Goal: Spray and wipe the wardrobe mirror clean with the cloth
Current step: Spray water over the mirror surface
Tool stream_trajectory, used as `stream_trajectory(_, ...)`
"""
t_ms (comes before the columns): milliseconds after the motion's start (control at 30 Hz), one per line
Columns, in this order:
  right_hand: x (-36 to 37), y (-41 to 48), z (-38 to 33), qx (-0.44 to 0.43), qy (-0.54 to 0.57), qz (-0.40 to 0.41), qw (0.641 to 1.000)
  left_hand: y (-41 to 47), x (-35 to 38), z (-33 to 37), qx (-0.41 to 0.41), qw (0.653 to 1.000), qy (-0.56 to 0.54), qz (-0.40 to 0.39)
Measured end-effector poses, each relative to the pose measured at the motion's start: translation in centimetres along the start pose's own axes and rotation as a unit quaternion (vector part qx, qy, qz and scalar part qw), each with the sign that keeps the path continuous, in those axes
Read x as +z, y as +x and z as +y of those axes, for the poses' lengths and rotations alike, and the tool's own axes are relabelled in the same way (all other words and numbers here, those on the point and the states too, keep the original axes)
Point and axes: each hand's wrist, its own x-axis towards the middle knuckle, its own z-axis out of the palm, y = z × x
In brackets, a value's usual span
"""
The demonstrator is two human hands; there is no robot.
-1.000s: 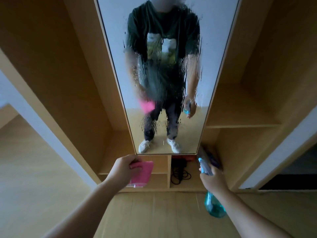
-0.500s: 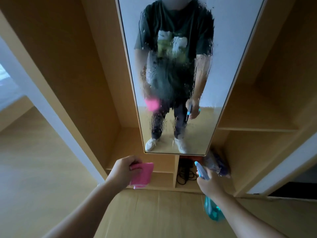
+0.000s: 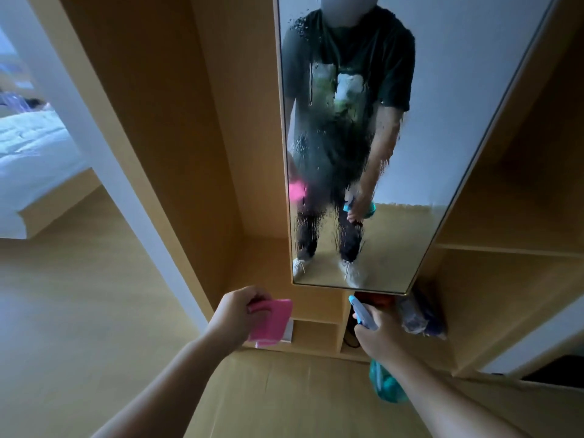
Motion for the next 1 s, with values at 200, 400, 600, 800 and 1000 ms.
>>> stream_trajectory(200,0.5,-0.3,-0.3,-0.012,0.004,0.005,1.0,-0.1,-0.6,-0.4,0.002,1.0,-0.001,-0.001)
stream_trajectory(400,0.3,-0.2,0.4,-0.038,-0.056,0.039,0.997,-0.1,-0.1,-0.1,0.012,1.0,-0.004,-0.005)
stream_trajectory(600,-1.4,0.0,0.7,-0.06,-0.037,0.082,0.994,0.4,0.9,1.2,0.019,1.0,-0.007,-0.014)
stream_trajectory(800,-5.9,-1.1,1.1,-0.061,0.018,0.096,0.993,1.5,3.8,5.0,0.05,0.998,-0.025,-0.034)
stream_trajectory(1000,-13.4,-2.3,2.7,-0.073,0.116,0.082,0.987,2.7,8.9,10.9,0.085,0.994,-0.02,-0.064)
